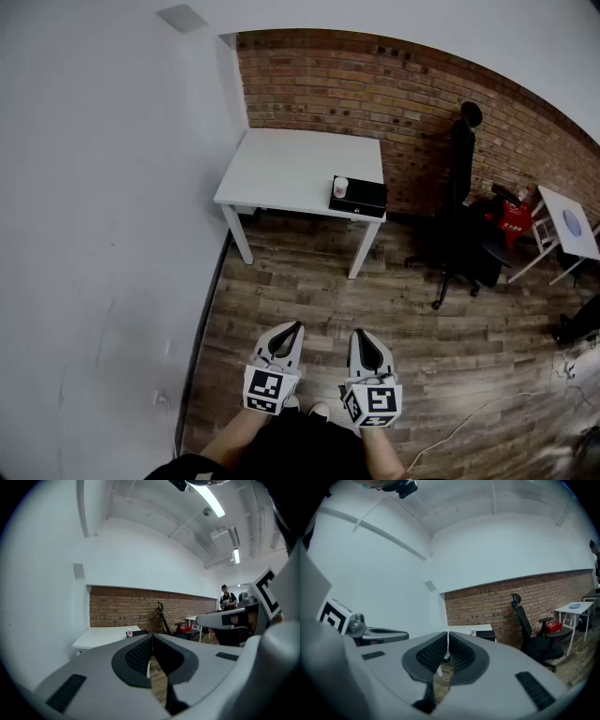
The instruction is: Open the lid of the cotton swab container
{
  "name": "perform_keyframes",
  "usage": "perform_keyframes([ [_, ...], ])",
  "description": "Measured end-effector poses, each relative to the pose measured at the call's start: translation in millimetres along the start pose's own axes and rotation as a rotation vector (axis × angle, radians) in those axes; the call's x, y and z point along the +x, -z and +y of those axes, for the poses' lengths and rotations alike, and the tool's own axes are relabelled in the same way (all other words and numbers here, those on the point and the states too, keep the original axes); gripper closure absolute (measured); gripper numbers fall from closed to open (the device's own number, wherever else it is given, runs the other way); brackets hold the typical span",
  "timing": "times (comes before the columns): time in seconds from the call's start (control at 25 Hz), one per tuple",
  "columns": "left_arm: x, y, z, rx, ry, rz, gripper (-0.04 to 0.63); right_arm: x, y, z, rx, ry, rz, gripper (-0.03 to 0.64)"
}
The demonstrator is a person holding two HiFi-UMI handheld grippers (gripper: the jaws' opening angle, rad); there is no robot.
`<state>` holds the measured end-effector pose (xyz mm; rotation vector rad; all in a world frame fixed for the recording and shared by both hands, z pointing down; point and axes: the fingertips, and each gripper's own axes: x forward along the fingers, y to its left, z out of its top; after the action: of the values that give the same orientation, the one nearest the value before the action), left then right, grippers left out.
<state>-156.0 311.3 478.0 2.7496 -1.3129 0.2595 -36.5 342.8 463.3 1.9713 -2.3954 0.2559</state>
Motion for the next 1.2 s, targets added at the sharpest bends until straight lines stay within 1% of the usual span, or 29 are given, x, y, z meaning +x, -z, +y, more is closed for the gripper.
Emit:
perform_keyframes([
  [0.28, 3.5, 1.0, 5.1, -0.004, -0.005, -0.001, 0.580, 5.5, 2.5, 1.8, 0.006, -0.010, 0.016, 0.595],
  [0.56, 9.7, 4.8, -6.1, 0.001, 0.015, 0.012, 0.580, -2.0, 7.6, -6.9, 0.015, -0.005, 0.034, 0.595],
  [0.72, 6.3, 4.4, -6.7, -0.003, 0.018, 0.014, 0.580, -1.9, 9.1, -2.9, 0.013, -0.015, 0.040, 0.595],
  [0.92, 11.5, 2.0, -20.3, 0.008, 0.020, 0.016, 0.580, -8.9, 7.2, -12.9, 0.021, -0.023, 0.031, 0.595],
  [1.2, 11.3, 0.0, -40.9, 0.023, 0.001, 0.012, 0.580, -24.3, 6.9, -29.1, 0.034, -0.041, 0.025, 0.595],
])
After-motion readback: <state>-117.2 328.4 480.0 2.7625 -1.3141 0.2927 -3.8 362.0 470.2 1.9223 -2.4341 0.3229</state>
